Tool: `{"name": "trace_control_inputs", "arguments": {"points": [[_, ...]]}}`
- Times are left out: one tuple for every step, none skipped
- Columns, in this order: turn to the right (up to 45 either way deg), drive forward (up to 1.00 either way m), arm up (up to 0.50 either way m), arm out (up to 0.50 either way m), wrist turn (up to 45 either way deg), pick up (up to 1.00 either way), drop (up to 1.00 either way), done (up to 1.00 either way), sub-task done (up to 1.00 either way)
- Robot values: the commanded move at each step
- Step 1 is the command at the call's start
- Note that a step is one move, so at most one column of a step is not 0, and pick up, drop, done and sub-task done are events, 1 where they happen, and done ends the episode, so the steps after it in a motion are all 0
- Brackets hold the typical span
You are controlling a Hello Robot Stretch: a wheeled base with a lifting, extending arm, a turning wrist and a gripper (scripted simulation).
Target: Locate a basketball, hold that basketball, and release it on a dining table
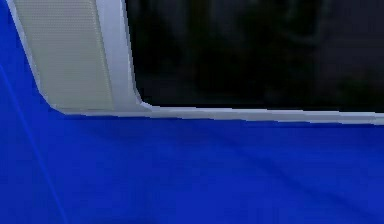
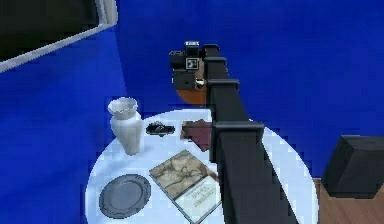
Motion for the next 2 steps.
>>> {"name": "trace_control_inputs", "arguments": {"points": [[0.0,0.00,-0.08,0.00,0.0,0.00,0.00,0.00,0.00],[0.0,0.00,-0.32,0.00,0.0,0.00,0.00,0.00,0.00]]}}
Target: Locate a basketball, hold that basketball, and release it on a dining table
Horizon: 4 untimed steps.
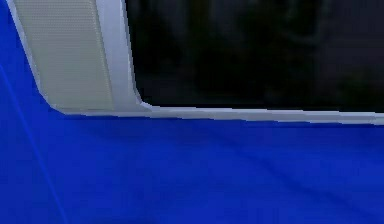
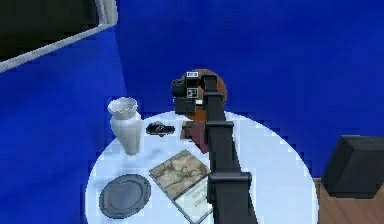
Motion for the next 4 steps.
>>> {"name": "trace_control_inputs", "arguments": {"points": [[0.0,0.00,0.00,0.00,0.0,0.00,1.00,0.00,0.00],[0.0,0.00,0.08,0.00,0.0,0.00,0.00,0.00,0.00],[0.0,0.00,0.00,-0.08,0.0,0.00,0.00,0.00,0.00],[0.0,0.00,0.00,0.00,0.0,0.00,0.00,1.00,0.00]]}}
